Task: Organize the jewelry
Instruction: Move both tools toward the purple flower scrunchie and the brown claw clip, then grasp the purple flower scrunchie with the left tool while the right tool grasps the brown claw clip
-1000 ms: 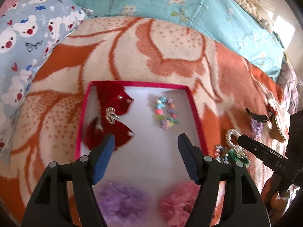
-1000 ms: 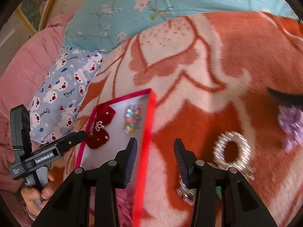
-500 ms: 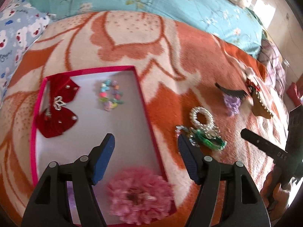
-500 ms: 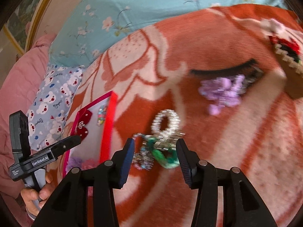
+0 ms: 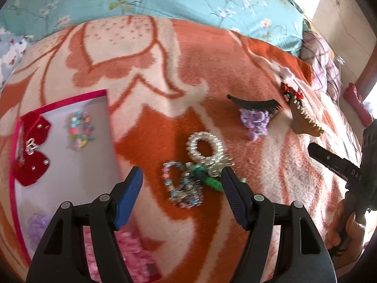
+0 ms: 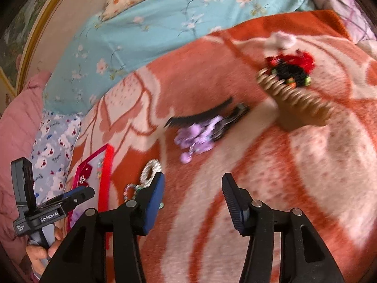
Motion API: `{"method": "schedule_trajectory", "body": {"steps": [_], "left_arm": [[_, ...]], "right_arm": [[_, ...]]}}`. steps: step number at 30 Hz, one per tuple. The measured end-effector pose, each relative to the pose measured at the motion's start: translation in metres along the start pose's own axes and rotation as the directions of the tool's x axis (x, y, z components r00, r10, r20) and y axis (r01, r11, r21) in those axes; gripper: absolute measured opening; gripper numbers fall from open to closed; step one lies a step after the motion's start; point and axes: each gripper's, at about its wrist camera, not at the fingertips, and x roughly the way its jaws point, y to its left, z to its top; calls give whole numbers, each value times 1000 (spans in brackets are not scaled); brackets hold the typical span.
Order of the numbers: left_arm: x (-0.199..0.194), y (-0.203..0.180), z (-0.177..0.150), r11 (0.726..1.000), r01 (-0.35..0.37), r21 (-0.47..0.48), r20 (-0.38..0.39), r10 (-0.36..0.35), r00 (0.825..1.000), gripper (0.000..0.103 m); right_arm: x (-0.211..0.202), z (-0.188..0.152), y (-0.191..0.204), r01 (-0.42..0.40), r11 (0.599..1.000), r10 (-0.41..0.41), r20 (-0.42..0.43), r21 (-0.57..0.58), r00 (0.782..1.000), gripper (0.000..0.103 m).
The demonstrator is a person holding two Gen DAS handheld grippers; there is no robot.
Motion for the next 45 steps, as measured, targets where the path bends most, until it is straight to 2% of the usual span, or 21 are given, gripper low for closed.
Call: {"method": "schedule_trajectory", "body": {"steps": [9,14,17,18,22,27,30,34,35,36,37,38,39,41,43,45], "left_arm": [[26,-43,13,998,37,59,-22,-36,999,69],[43,-59,22,995,80,64,-37,-77,996,69],[58,-67,28,993,107,45,-50,-104,993,76],[63,-70,30,993,107,41,-56,-105,993,76],[87,-79,36,994,106,27,-87,-103,991,76],[114,-92,45,993,120,12,-126,-118,985,76],[123,-98,50,991,133,14,-130,-130,983,77],[138,-102,58,990,140,-4,-134,-139,981,80],[141,-102,59,989,146,-7,-135,-145,980,80],[143,-102,59,990,144,-3,-133,-143,981,79],[144,-103,59,990,137,6,-130,-136,982,77],[144,-104,58,990,139,14,-124,-136,983,65],[143,-105,57,987,161,20,-122,-158,980,45],[138,-106,56,978,205,25,-126,-201,972,24],[131,-107,55,982,183,46,-112,-177,978,21],[123,-105,52,981,188,49,-100,-183,978,19]], "right_arm": [[-26,21,-25,84,996,-83,89,-11,993,57],[-39,36,-41,138,990,-133,151,-21,980,58],[-39,47,-47,163,986,-155,163,-38,974,69],[-38,51,-48,171,984,-162,161,-49,974,72],[-25,64,-54,219,968,-204,133,-118,970,76],[8,73,-64,251,946,-246,47,-205,968,77],[22,74,-69,268,937,-270,23,-223,963,76],[35,72,-74,266,938,-275,-9,-221,961,73],[38,71,-73,270,936,-281,-18,-228,960,64],[42,70,-73,277,932,-290,-24,-233,957,48],[43,70,-74,280,931,-294,-27,-233,955,38],[43,69,-74,260,939,-274,-36,-225,961,29],[43,68,-75,253,943,-268,-41,-216,963,26],[41,67,-74,252,944,-265,-36,-214,964,26],[36,66,-75,199,963,-209,-42,-179,977,26],[34,66,-75,150,978,-159,-49,-142,986,25]]}}
